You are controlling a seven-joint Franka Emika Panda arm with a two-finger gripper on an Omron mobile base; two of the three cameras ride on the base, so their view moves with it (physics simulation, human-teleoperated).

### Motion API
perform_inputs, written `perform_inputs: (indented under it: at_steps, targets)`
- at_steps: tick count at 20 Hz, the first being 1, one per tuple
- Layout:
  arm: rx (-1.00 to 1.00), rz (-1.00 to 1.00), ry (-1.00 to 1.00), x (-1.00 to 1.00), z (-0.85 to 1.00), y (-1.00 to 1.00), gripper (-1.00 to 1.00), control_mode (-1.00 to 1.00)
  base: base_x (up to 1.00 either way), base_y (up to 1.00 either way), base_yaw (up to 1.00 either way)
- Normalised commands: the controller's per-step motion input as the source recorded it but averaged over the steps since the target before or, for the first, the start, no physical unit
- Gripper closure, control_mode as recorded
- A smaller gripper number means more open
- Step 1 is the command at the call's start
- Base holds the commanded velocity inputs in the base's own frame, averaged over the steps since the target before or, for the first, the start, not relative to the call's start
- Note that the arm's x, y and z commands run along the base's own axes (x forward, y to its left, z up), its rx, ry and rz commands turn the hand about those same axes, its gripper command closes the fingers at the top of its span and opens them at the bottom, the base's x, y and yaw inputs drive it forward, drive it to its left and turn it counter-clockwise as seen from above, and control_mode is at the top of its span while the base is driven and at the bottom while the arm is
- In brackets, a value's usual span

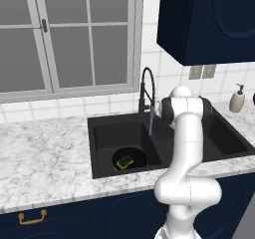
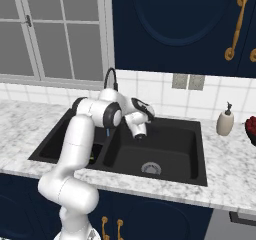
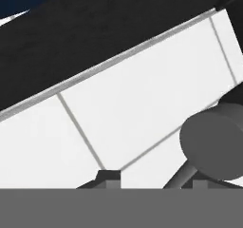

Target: Pick the pan and sponge and place them into the sink. Then turn on the water.

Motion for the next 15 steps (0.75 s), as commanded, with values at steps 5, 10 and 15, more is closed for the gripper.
perform_inputs:
  at_steps: [5, 10, 15]
  targets:
    - [0.32, -0.01, 0.24, 0.28, 0.10, -1.00, 1.00, -1.00, 0.00, 0.00, 0.00]
    - [0.41, 0.00, 0.08, -0.05, 0.41, -1.00, 1.00, -1.00, 0.00, 0.00, 0.00]
    - [0.48, 0.00, -0.04, -0.63, 0.59, -1.00, 1.00, -1.00, 0.00, 0.00, 0.00]
